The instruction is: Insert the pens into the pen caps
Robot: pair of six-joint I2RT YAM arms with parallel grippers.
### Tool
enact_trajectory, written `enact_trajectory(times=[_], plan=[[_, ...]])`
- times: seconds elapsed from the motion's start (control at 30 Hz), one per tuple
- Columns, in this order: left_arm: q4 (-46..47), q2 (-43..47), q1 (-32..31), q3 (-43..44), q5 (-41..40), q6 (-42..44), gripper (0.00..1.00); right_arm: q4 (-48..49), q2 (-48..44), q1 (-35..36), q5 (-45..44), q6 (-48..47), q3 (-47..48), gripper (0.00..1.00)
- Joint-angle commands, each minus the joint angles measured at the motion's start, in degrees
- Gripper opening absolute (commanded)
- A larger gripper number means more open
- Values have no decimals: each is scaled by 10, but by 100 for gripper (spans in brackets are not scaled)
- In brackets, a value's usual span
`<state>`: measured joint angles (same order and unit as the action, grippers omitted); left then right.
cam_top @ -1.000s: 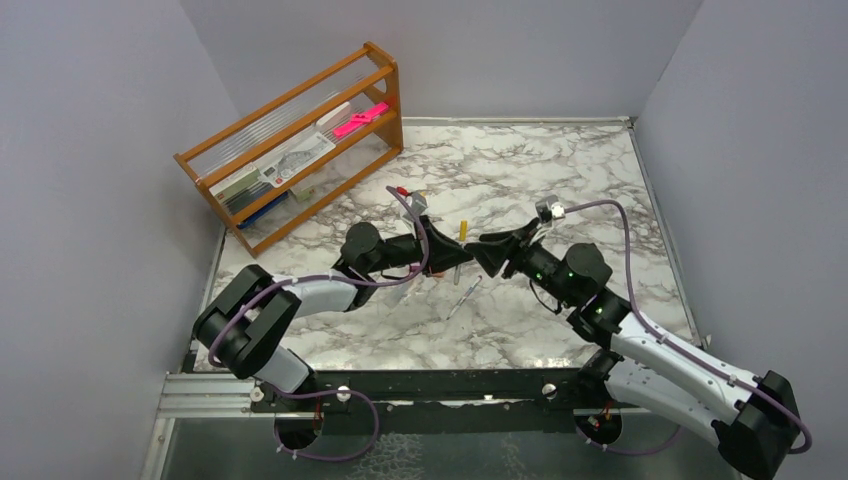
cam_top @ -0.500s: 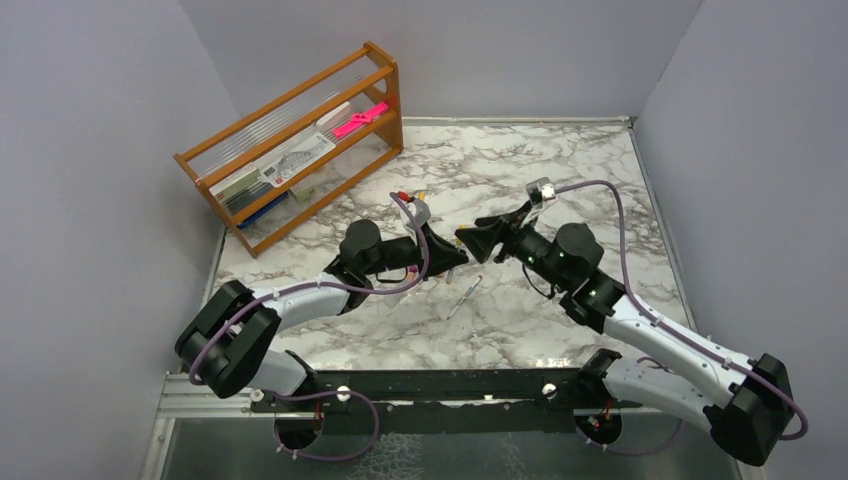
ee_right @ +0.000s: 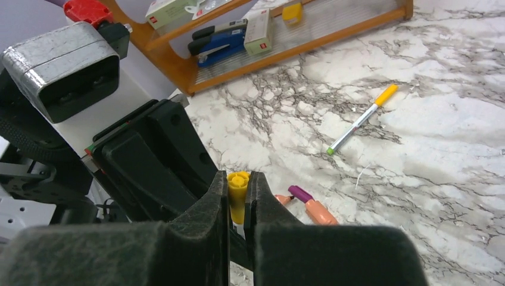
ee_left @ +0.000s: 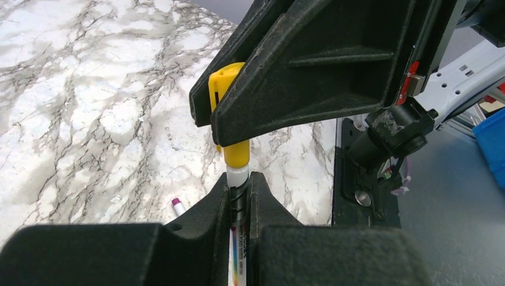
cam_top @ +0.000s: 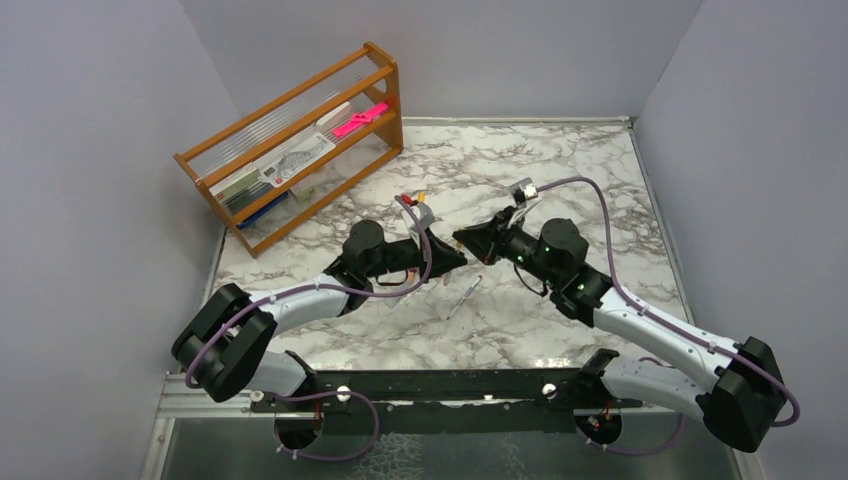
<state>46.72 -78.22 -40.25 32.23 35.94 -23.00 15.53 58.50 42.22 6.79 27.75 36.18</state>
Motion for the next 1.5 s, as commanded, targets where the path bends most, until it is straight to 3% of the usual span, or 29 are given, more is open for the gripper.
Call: enact_trajectory(times=[0.0,0.47,0.9,1.23,1.47], plan=[[2,2,-2,21,-27,0,0,-3,5,1,14,-6,-4,1],[-16,-19,3,157,0,-44,0,-10,-13,2,105,-37,-94,1],[-18,-67,9,276,26,-53,0,49,-29,5,141,10,-215,1],[-13,-49,12,323,19,-12,0,92,-7,5,176,35,-260,1],[-17,-45,15,310,29,0,0,67,-33,5,167,38,-244,1]])
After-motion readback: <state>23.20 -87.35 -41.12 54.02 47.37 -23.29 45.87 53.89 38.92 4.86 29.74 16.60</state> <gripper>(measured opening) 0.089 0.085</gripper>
